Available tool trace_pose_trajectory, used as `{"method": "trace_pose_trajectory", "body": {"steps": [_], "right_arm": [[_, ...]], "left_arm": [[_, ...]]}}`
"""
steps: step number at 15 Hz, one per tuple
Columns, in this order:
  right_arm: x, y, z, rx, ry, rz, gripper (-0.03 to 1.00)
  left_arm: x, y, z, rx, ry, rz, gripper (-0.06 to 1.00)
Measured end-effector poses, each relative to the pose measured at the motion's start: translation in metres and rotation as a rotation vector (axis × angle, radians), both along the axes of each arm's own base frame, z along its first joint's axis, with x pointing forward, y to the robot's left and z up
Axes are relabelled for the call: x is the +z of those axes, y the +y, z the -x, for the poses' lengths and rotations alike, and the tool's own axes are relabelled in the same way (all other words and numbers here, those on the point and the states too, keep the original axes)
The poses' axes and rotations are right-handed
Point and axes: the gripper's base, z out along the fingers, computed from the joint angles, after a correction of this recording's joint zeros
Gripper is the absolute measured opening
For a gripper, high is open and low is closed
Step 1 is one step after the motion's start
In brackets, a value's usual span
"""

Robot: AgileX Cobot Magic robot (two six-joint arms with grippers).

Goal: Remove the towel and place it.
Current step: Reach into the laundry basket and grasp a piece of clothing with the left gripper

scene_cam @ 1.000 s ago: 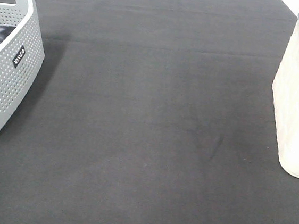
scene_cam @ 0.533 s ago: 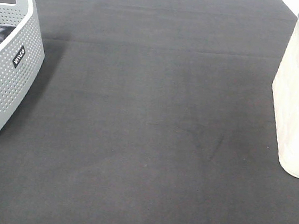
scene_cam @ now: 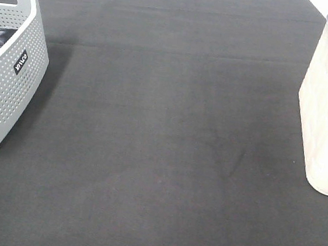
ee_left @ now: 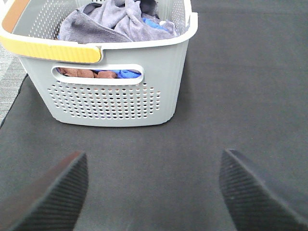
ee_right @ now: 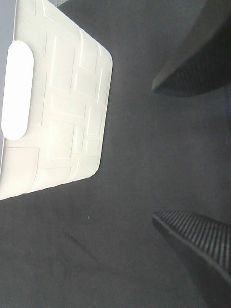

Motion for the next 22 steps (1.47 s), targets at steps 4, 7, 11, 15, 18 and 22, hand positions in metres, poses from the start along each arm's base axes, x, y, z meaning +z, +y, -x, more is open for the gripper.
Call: {"method": "trace_pose_trajectory", "body": {"steps": [4,7,11,15,18,22], "right_arm": [[0.000,0.000,0.000,0.000,0.000,0.000,0.62],[0.000,0.000,0.000,0.000,0.000,0.000,0.62],[0.000,0.000,0.000,0.000,0.000,0.000,0.62],[0.000,0.000,0.000,0.000,0.000,0.000,0.62],[0.000,0.000,0.000,0.000,0.000,0.000,0.62],[0.000,0.000,0.000,0.000,0.000,0.000,0.62]], "left_arm": [[0.000,0.000,0.000,-0.012,0.001,-0.035,0.98],[0.016,0.004,0.004,0.012,-0.060,-0.081,0.99],[0.085,0.012,-0.023,0.028,-0.012,-0.193,0.99],[0.138,0.017,-0.115,-0.125,0.166,-0.411,0.99],[0.157,0.023,-0.200,-0.271,0.271,-0.588,0.99],[0.147,0.034,-0.304,-0.417,0.357,-0.753,0.99]]}}
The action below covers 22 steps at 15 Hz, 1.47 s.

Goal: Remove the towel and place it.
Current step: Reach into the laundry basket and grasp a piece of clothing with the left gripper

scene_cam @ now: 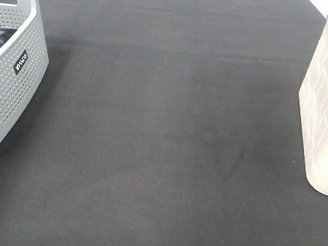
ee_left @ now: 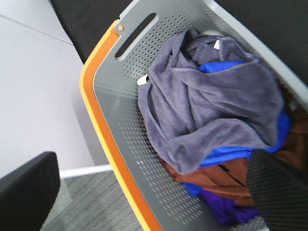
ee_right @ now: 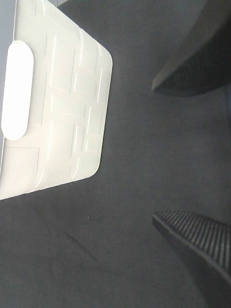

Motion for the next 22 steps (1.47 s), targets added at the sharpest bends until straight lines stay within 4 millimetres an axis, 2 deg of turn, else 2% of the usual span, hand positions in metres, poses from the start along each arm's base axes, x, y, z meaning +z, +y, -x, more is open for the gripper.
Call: {"method": "trace_pose_trajectory", "body": {"steps": [2,3,6,9,12,19,22], "right_arm": [[0.000,0.000,0.000,0.000,0.000,0.000,0.62],[0.000,0.000,0.000,0.000,0.000,0.000,0.62],[0.000,0.000,0.000,0.000,0.000,0.000,0.62],[0.000,0.000,0.000,0.000,0.000,0.000,0.62],[0.000,0.000,0.000,0.000,0.000,0.000,0.62],[0.000,0.000,0.000,0.000,0.000,0.000,0.62],[0.000,0.000,0.000,0.001,0.000,-0.001,0.62]], "left_arm": [[-0.031,0.015,-0.041,-0.046,0.084,-0.069,0.98],[-0.062,0.021,-0.064,-0.141,0.178,-0.152,0.97],[-0.116,0.029,-0.100,-0.285,0.315,-0.284,0.97],[-0.152,0.038,-0.116,-0.308,0.413,-0.365,0.97],[-0.162,0.041,-0.119,-0.313,0.446,-0.391,0.95],[-0.209,0.047,-0.138,-0.351,0.521,-0.443,0.94],[-0.227,0.047,-0.142,-0.362,0.551,-0.434,0.88]]}}
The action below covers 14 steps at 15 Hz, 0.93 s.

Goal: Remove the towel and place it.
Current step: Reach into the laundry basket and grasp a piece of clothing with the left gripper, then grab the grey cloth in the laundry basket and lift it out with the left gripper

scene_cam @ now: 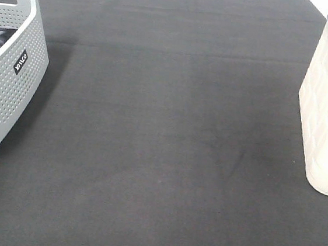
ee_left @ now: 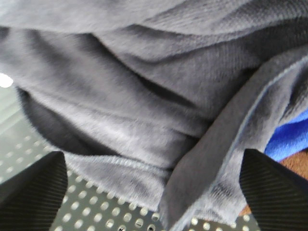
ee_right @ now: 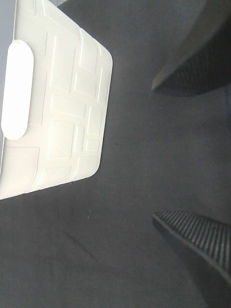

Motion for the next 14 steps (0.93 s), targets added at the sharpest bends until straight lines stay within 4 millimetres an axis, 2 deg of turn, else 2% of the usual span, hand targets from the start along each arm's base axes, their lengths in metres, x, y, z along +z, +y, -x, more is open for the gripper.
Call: {"method": "trace_pose_trajectory", "body": {"steps": [2,3,4,5,7,12,14], "right_arm": [[0.0000,0.0000,0.0000,0.000,0.000,0.000,0.62],[0.0000,0.0000,0.0000,0.000,0.000,0.000,0.62],[0.0000,0.0000,0.0000,0.000,0.000,0.000,0.62],[0.0000,0.0000,0.0000,0.000,0.000,0.000,0.62],[0.0000,0.0000,0.0000,0.000,0.000,0.000,0.62],[0.0000,0.0000,0.0000,0.000,0.000,0.000,0.62],[0.0000,0.0000,0.0000,0.000,0.000,0.000,0.62]], "left_arm": [[-0.0037,0.0001,-0.0003,0.001,0.012,0.001,0.77],[-0.0043,0.0002,0.0002,0.003,0.018,0.001,0.63],[-0.0044,0.0002,0.0006,0.006,0.023,0.001,0.44],[-0.0044,0.0002,0.0008,0.011,0.023,0.003,0.36],[-0.0045,0.0003,0.0011,0.039,0.018,0.012,0.02],[-0.0047,0.0003,0.0016,0.115,-0.002,0.037,0.00],[-0.0048,0.0001,0.0018,0.300,-0.061,0.102,0.00]]}}
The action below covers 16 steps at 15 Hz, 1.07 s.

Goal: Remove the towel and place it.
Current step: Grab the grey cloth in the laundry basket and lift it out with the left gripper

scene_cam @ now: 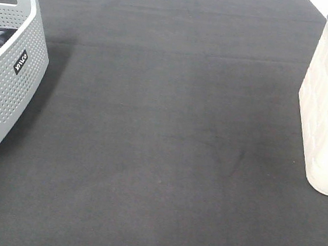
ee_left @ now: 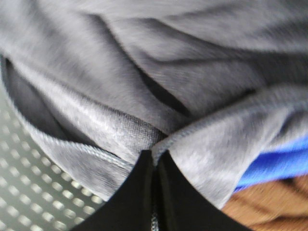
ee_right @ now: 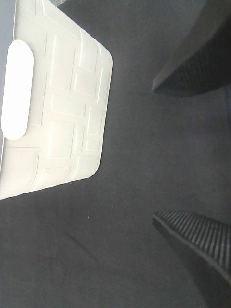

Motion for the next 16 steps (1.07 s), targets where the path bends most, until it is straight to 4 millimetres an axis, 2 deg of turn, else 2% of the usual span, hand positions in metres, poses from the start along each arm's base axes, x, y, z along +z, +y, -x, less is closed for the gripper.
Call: {"method": "trace_pose_trajectory", "body": {"steps": [1,2,4,7,8,10,12,13,16], "right_arm": [[0.000,0.000,0.000,0.000,0.000,0.000,0.62],[0.000,0.000,0.000,0.000,0.000,0.000,0.62],[0.000,0.000,0.000,0.000,0.000,0.000,0.62],[0.000,0.000,0.000,0.000,0.000,0.000,0.62],[0.000,0.000,0.000,0.000,0.000,0.000,0.62],[0.000,0.000,0.000,0.000,0.000,0.000,0.62],[0.000,0.000,0.000,0.001,0.000,-0.001,0.62],[0.000,0.000,0.000,0.001,0.000,-0.001,0.62],[0.000,0.000,0.000,0.001,0.000,-0.002,0.62]], "left_arm": [[0.000,0.000,0.000,0.042,-0.012,0.018,0.00],[-0.001,-0.001,0.000,0.169,-0.051,0.070,0.00],[0.000,-0.001,0.002,0.243,-0.049,0.089,0.00],[0.008,-0.003,0.004,0.378,-0.034,0.143,0.00],[0.014,-0.006,0.005,0.500,-0.030,0.196,0.00],[0.023,-0.008,0.006,0.566,-0.010,0.227,0.00],[0.047,-0.009,0.001,0.599,-0.042,0.264,0.00],[0.066,-0.012,-0.002,0.599,-0.097,0.315,0.00],[0.137,-0.029,0.010,0.497,-0.243,0.500,0.00]]}}
